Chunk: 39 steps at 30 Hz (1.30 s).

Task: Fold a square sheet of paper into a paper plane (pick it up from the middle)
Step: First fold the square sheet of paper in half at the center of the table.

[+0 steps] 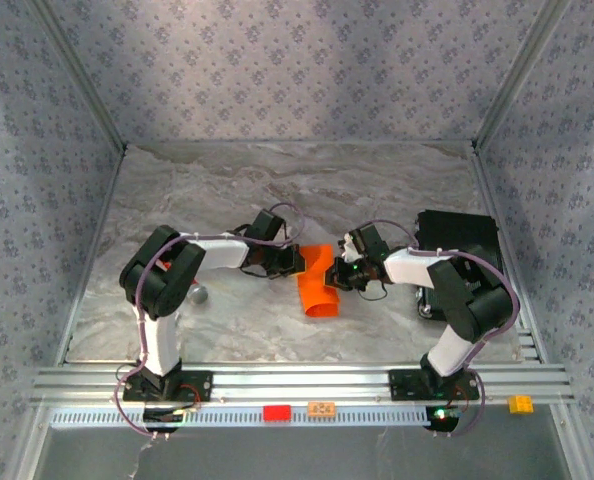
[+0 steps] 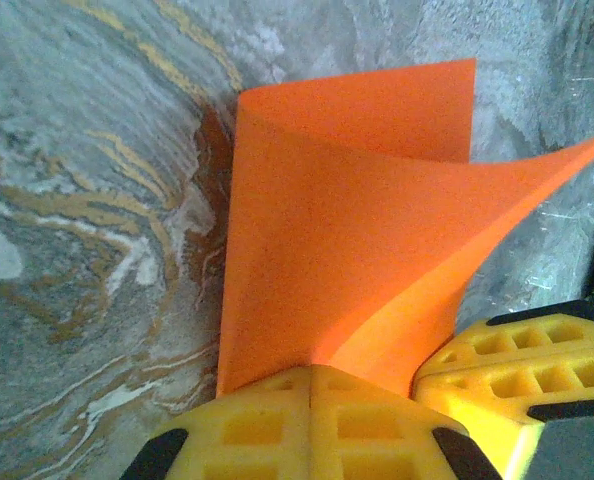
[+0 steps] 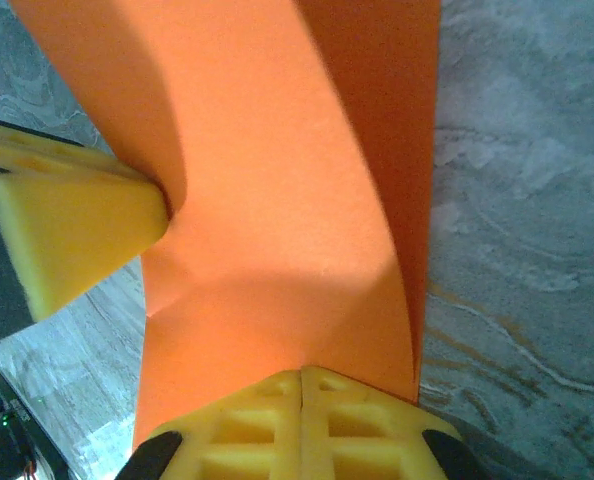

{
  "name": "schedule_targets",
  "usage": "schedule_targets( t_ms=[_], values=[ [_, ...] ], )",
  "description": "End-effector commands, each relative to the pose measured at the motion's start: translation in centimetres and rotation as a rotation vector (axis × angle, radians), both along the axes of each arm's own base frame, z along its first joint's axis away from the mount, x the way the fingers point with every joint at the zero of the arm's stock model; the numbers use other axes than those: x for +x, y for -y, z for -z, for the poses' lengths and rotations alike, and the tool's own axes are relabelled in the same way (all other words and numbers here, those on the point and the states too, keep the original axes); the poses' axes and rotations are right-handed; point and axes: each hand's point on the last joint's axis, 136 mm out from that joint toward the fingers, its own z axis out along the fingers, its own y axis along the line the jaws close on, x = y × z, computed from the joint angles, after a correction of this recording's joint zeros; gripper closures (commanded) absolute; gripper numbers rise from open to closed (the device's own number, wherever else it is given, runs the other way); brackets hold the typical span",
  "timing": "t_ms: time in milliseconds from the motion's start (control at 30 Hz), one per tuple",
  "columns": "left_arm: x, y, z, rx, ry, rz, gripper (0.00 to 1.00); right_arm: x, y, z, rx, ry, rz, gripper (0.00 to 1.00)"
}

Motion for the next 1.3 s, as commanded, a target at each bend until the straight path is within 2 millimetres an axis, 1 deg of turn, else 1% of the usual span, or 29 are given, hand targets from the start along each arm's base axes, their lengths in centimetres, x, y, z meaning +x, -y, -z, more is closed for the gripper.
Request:
schedule_targets(
  t_ms=[0, 100, 167, 333, 400, 567, 633, 833, 1067, 1267],
  values=[
    [1.0, 0.8, -2.5, -0.042, 0.045, 0.029, 0.99, -2.8, 3.7, 3.9, -0.179, -0.136, 0.059, 1.00],
    [1.2, 1.6, -3.4, -0.081, 0.051, 0.054, 0.99, -2.8, 3.8, 3.9, -0.179, -0.136, 0.061, 1.00],
    [1.4, 1.8, -3.0, -0.077, 0.044, 0.059, 0.99, -2.8, 3.8, 3.9, -0.182, -0.135, 0.061, 1.00],
    [1.8, 0.5, -0.2, -0.043, 0.000, 0.024, 0.99, -2.8, 3.8, 3.9, -0.183, -0.136, 0.061, 1.00],
    [1.9, -0.1, 0.6, -0.032, -0.004, 0.013, 1.00, -2.9, 3.9, 3.9, -0.184, -0.137, 0.063, 1.00],
    [2.5, -1.0, 1.8, -0.012, -0.004, 0.003, 0.99, -2.9, 3.9, 3.9, -0.184, -0.137, 0.063, 1.00],
    [3.1, -1.5, 2.2, -0.005, -0.006, -0.016, 0.99, -2.9, 4.0, 3.9, -0.185, -0.136, 0.063, 1.00],
    [4.7, -2.2, 2.1, 0.038, 0.000, -0.078, 0.99, -3.0, 4.0, 3.9, -0.184, -0.136, 0.061, 1.00],
    [6.5, -2.3, 1.5, 0.052, 0.005, -0.127, 0.99, -3.1, 4.2, 4.1, -0.188, -0.141, 0.054, 1.00],
    [7.4, -2.4, 1.6, 0.066, -0.008, -0.154, 0.99, -3.1, 4.3, 4.0, -0.187, -0.147, 0.057, 1.00]
  ],
)
